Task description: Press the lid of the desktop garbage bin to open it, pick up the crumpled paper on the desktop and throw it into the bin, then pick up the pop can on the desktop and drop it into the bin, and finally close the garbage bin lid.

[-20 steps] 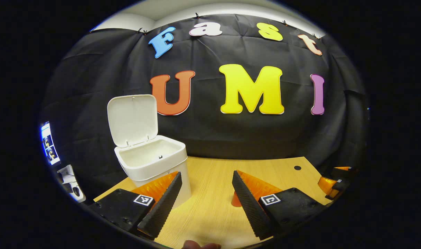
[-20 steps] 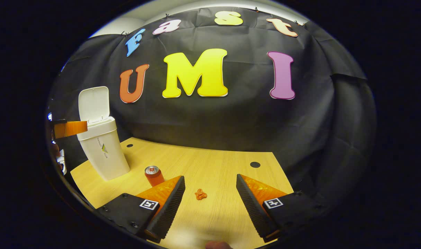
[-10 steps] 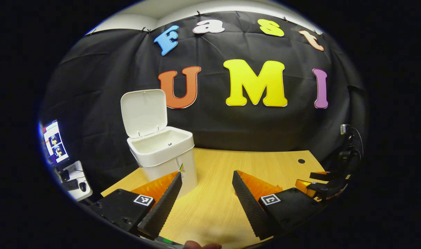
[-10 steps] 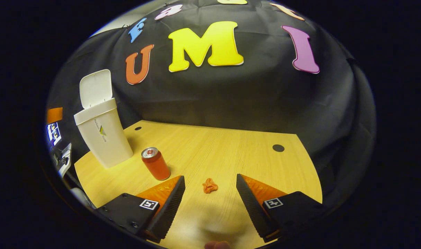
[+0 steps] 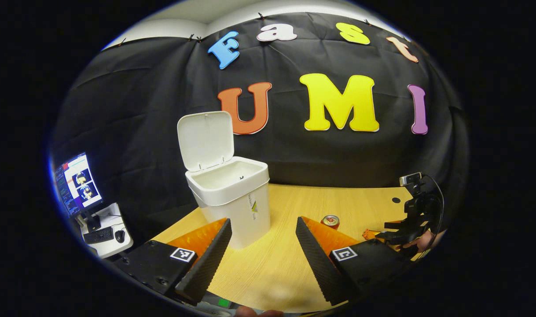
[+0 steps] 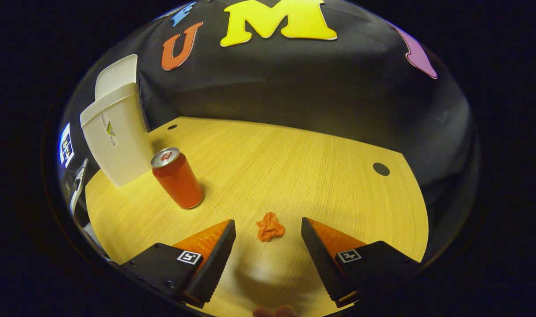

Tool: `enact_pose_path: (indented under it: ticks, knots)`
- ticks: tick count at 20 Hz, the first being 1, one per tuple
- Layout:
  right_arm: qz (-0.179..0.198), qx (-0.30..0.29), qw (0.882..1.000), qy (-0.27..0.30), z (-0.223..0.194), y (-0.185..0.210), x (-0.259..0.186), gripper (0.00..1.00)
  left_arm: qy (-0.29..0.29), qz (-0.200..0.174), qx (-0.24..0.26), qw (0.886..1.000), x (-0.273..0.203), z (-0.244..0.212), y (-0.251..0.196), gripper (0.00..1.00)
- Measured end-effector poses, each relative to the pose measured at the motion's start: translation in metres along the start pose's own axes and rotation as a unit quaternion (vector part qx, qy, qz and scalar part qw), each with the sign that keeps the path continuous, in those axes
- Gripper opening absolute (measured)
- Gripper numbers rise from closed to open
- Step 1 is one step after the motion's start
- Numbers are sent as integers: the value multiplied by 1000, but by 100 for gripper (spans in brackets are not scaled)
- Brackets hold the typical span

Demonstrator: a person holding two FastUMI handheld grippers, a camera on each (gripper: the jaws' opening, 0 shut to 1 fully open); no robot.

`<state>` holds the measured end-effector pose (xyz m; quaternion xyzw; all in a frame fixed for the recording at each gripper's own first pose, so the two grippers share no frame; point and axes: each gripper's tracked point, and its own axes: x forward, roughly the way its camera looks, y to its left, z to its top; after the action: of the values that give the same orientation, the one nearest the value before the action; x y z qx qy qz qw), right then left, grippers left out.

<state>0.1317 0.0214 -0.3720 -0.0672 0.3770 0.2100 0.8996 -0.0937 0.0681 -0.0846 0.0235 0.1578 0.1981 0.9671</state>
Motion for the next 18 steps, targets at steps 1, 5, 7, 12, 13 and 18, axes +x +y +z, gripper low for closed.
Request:
enact_pose_path:
  ticks: [1,5,7,12,13,18]
  knots:
    - [0,3,1000,8,-4,-1,7,96,2,3,-2,1000,-1,-2,4,96]
    - [-8,16,1000,17,-7,-3,23,96,9,15,-3,1000,-5,-7,19,97]
    - [-6,25,999,28,-9,0,30,95,12,14,-7,1000,-7,-10,24,97]
    - [-20,13,998,53,-22,-4,44,95,8,24,-5,1000,-10,-5,36,97]
    - [-21,15,998,55,-21,-5,46,94,9,24,-7,1000,-9,-4,38,97]
    - [-34,28,997,59,-19,-9,50,60,10,18,-15,1000,-8,-4,36,97]
